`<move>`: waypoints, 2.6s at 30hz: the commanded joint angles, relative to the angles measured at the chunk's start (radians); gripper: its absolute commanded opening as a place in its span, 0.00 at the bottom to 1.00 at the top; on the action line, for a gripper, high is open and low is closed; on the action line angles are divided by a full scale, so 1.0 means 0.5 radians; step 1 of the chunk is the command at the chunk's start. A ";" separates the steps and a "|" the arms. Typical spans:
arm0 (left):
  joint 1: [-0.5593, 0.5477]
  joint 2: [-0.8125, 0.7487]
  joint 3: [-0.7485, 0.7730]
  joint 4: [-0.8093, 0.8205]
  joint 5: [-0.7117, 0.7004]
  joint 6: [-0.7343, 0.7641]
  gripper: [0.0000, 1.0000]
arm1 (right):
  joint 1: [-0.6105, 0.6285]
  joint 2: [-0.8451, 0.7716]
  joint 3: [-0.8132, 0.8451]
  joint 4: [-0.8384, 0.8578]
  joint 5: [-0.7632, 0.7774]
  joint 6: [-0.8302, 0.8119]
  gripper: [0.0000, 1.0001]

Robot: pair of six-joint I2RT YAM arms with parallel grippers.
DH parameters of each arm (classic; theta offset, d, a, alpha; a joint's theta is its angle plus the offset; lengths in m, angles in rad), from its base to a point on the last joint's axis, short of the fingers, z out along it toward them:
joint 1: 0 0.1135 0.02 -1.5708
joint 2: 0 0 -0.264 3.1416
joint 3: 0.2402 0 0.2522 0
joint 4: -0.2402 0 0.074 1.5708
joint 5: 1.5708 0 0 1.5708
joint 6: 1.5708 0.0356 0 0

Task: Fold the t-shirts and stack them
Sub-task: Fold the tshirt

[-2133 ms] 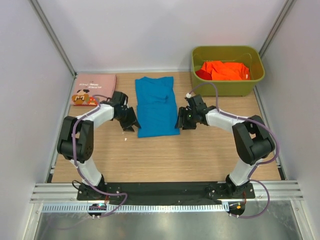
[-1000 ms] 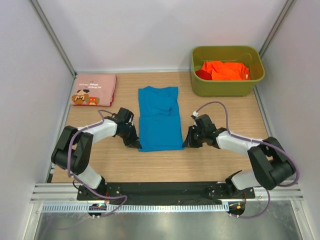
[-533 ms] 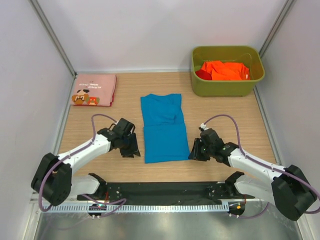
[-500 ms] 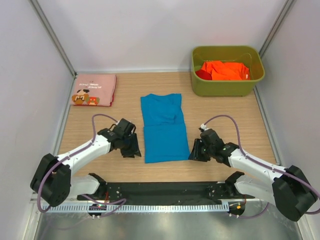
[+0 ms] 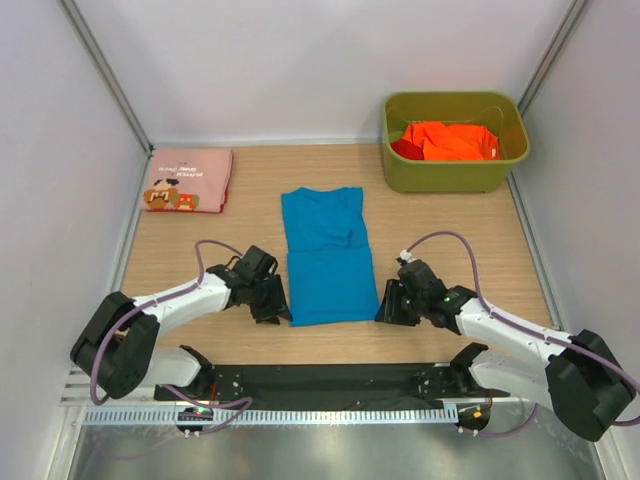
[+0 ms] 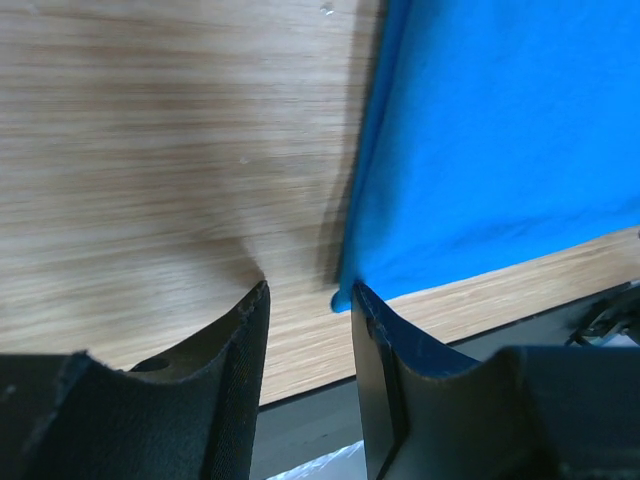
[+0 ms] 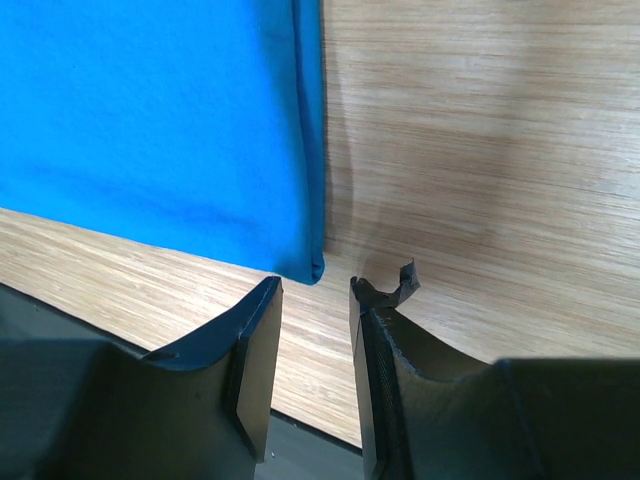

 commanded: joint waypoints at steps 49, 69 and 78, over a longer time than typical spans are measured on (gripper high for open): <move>-0.229 -0.239 0.364 -0.379 -0.278 -0.185 0.00 | 0.187 -0.437 0.374 -0.412 0.375 0.023 0.01; 0.356 0.273 1.380 -0.668 -0.097 0.177 0.00 | 0.009 0.403 1.395 -0.357 0.679 -0.422 0.01; 0.559 0.856 1.944 -0.665 0.148 0.297 0.00 | -0.252 0.873 1.883 -0.213 0.452 -0.576 0.01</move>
